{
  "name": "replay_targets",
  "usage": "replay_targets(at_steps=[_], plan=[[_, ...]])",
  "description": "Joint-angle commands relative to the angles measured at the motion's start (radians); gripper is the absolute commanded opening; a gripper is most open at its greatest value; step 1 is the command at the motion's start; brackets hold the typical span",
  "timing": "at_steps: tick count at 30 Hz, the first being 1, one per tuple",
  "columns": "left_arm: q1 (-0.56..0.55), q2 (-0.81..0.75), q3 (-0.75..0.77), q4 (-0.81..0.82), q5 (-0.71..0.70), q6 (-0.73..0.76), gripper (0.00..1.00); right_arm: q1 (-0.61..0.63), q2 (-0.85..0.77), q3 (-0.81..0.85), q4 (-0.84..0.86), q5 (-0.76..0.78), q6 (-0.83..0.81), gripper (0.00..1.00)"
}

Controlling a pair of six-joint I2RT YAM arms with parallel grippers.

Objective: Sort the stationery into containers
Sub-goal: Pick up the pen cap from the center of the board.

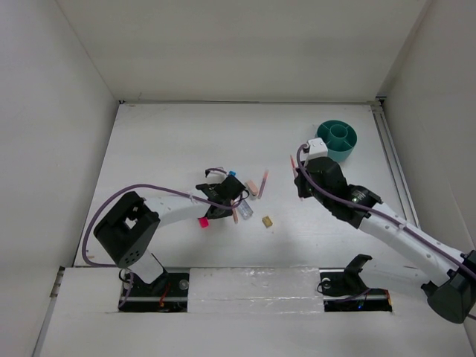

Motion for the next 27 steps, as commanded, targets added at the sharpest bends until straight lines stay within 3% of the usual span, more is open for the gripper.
replay_targets(at_steps=[1,10,15,20,27], plan=[[0.001,0.045,-0.020,-0.037,0.065,-0.016,0.28,0.007,-0.028,-0.007,0.014,0.025,-0.015,0.00],[0.001,0.054,-0.020,-0.028,0.086,-0.016,0.18,0.007,-0.047,-0.007,-0.004,0.034,-0.015,0.00],[0.001,0.054,-0.030,-0.019,0.096,-0.016,0.00,0.007,-0.047,-0.016,-0.004,0.034,-0.015,0.00],[-0.010,0.045,-0.030,-0.016,0.097,-0.007,0.00,0.007,-0.047,-0.016,0.009,0.025,-0.015,0.00],[-0.041,-0.067,0.124,-0.184,-0.029,-0.039,0.00,0.007,-0.025,-0.070,0.109,-0.104,-0.036,0.00]])
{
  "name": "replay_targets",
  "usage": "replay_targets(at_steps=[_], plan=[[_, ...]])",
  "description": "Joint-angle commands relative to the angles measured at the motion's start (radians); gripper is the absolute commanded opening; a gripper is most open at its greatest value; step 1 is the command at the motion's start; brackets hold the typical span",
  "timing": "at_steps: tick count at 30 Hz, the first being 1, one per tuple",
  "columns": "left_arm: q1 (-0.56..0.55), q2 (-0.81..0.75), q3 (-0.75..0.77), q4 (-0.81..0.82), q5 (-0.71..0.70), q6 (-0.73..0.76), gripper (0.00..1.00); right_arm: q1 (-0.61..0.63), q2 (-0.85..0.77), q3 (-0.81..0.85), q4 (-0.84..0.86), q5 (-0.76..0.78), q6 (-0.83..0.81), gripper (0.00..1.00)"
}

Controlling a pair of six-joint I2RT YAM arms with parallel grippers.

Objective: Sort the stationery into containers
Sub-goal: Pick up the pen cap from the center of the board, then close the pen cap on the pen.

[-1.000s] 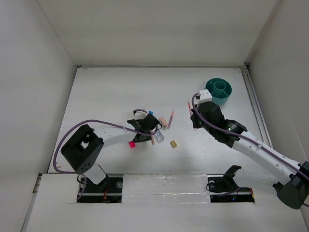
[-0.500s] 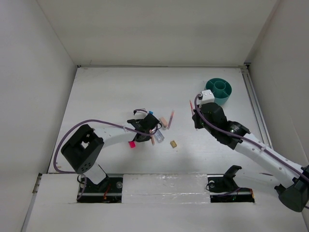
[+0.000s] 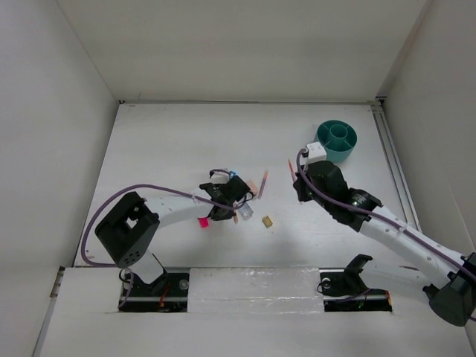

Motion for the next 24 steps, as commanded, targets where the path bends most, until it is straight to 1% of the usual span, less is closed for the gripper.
replay_targets(at_steps=[1,2,3,5,6,8,9,10,11,13,15,18,19,20,21,22,23,24], plan=[[-0.006,-0.090,0.114,-0.138,-0.063,-0.022,0.00,0.007,0.017,-0.026,0.125,-0.092,-0.019,0.00],[0.011,-0.109,0.144,-0.153,-0.076,0.005,0.00,-0.002,0.028,-0.039,0.142,-0.113,-0.019,0.00],[0.029,-0.138,0.210,-0.154,-0.076,0.039,0.00,-0.002,0.028,-0.049,0.164,-0.162,-0.019,0.00],[0.072,-0.158,0.276,-0.131,-0.044,0.126,0.00,-0.011,0.037,-0.073,0.228,-0.202,-0.019,0.00],[0.132,-0.169,0.337,-0.117,0.013,0.201,0.00,-0.011,0.037,-0.073,0.248,-0.236,-0.008,0.00],[0.193,-0.169,0.391,-0.043,0.120,0.282,0.00,-0.011,0.037,-0.085,0.297,-0.274,0.014,0.00],[0.239,-0.169,0.422,-0.031,0.216,0.310,0.00,-0.011,0.037,-0.095,0.313,-0.290,0.024,0.00],[0.261,-0.169,0.485,-0.017,0.270,0.344,0.00,-0.011,0.025,-0.095,0.334,-0.322,0.036,0.00],[0.279,-0.169,0.513,0.009,0.316,0.344,0.00,-0.011,0.016,-0.117,0.357,-0.340,0.048,0.00],[0.290,-0.169,0.583,0.040,0.387,0.362,0.00,-0.011,-0.017,-0.141,0.444,-0.406,0.090,0.00],[0.290,-0.155,0.629,0.078,0.400,0.411,0.00,-0.011,-0.037,-0.162,0.497,-0.449,0.113,0.00],[0.290,-0.126,0.712,0.078,0.436,0.432,0.00,-0.011,-0.037,-0.182,0.586,-0.515,0.156,0.00],[0.290,-0.126,0.712,0.101,0.450,0.432,0.00,-0.011,-0.025,-0.191,0.650,-0.534,0.183,0.00],[0.299,-0.158,0.653,0.133,0.507,0.432,0.00,-0.011,-0.015,-0.202,0.688,-0.569,0.202,0.00],[0.308,-0.185,0.593,0.262,0.551,0.416,0.00,-0.002,-0.005,-0.226,0.728,-0.586,0.222,0.00],[0.309,-0.220,0.521,0.347,0.590,0.401,0.00,-0.002,0.015,-0.239,0.769,-0.601,0.243,0.00],[0.339,-0.260,0.446,0.430,0.655,0.355,0.00,-0.002,0.015,-0.249,0.840,-0.615,0.281,0.00],[0.357,-0.331,0.324,0.504,0.686,0.326,0.00,0.009,0.026,-0.262,0.869,-0.624,0.297,0.00]])
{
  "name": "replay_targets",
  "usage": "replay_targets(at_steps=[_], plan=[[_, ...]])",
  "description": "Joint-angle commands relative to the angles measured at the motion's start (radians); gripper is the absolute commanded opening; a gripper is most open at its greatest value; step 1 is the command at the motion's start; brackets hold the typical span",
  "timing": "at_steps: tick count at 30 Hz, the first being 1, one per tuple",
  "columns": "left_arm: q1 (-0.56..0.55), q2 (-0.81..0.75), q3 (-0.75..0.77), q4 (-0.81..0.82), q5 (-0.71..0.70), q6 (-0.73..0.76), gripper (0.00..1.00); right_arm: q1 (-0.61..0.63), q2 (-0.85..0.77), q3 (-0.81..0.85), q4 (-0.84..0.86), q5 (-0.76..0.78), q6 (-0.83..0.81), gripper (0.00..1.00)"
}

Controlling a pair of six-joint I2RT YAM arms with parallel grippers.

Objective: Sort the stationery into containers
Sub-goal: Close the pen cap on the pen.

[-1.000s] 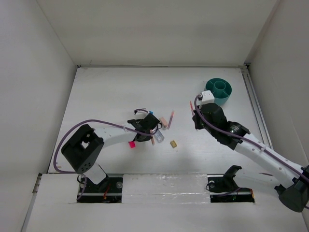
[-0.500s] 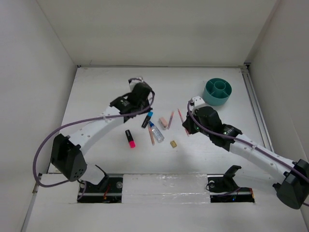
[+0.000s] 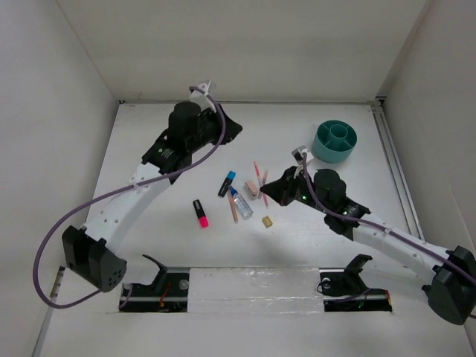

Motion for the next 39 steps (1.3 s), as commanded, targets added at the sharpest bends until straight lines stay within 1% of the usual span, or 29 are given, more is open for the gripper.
replay_targets(at_steps=[1,2,5,7,8,10,13,16,22,25,29,34,39], plan=[[0.066,-0.139,-0.209,0.302,0.193,-0.074,0.00,0.014,0.019,-0.052,0.255,-0.090,0.107,0.00],[0.080,-0.154,-0.224,0.315,0.219,-0.091,0.00,0.023,0.019,-0.052,0.281,-0.090,0.116,0.00],[0.080,-0.177,-0.225,0.307,0.237,-0.062,0.00,0.034,0.019,-0.052,0.281,-0.081,0.116,0.00],[0.080,-0.191,-0.267,0.338,0.294,-0.073,0.00,0.034,0.037,-0.043,0.323,-0.081,0.125,0.00],[0.080,-0.191,-0.284,0.399,0.331,-0.085,0.00,0.034,0.048,-0.034,0.335,-0.096,0.134,0.00],[0.080,-0.200,-0.309,0.435,0.395,-0.085,0.00,0.034,0.083,-0.020,0.361,-0.108,0.156,0.00],[0.080,-0.219,-0.327,0.476,0.440,-0.096,0.00,0.043,0.097,-0.011,0.430,-0.139,0.185,0.00],[0.080,-0.231,-0.346,0.508,0.468,-0.096,0.00,0.043,0.108,-0.002,0.430,-0.139,0.196,0.00],[0.080,-0.280,-0.381,0.550,0.459,-0.096,0.00,0.052,0.060,-0.041,0.517,-0.121,0.240,0.00],[0.080,-0.280,-0.402,0.570,0.449,-0.105,0.00,0.064,0.027,-0.064,0.580,-0.076,0.265,0.00],[0.080,-0.300,-0.424,0.605,0.417,-0.114,0.00,0.103,0.005,-0.064,0.580,-0.016,0.274,0.00],[0.080,-0.361,-0.465,0.626,0.361,-0.114,0.00,0.144,-0.004,-0.075,0.591,0.072,0.308,0.00],[0.080,-0.391,-0.485,0.637,0.325,-0.114,0.00,0.154,0.017,-0.075,0.611,0.083,0.340,0.00]])
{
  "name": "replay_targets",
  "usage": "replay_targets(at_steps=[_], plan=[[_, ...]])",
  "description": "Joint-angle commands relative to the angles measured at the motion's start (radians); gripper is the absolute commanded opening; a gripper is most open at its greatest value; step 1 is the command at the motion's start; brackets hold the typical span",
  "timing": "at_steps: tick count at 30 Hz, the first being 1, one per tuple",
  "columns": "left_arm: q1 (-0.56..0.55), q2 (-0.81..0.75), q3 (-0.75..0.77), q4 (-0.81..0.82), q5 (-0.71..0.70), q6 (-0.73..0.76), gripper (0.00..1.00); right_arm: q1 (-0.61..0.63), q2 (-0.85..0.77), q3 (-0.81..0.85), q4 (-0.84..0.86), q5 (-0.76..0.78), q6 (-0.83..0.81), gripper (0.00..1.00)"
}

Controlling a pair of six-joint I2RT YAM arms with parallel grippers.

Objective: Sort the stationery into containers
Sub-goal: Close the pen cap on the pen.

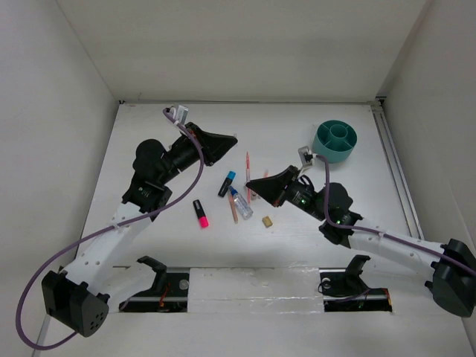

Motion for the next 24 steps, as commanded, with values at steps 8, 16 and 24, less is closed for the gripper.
replay_targets(at_steps=[8,16,24], plan=[[-0.001,-0.055,-0.026,0.092,-0.052,-0.011,0.00,0.064,0.099,0.035,0.151,0.048,0.039,0.00],[-0.001,-0.055,-0.026,0.083,-0.052,-0.011,0.00,0.084,0.131,0.069,0.173,0.057,0.021,0.00],[-0.001,-0.055,-0.026,0.083,-0.052,-0.002,0.00,0.084,0.149,0.123,0.154,0.077,-0.001,0.00]])
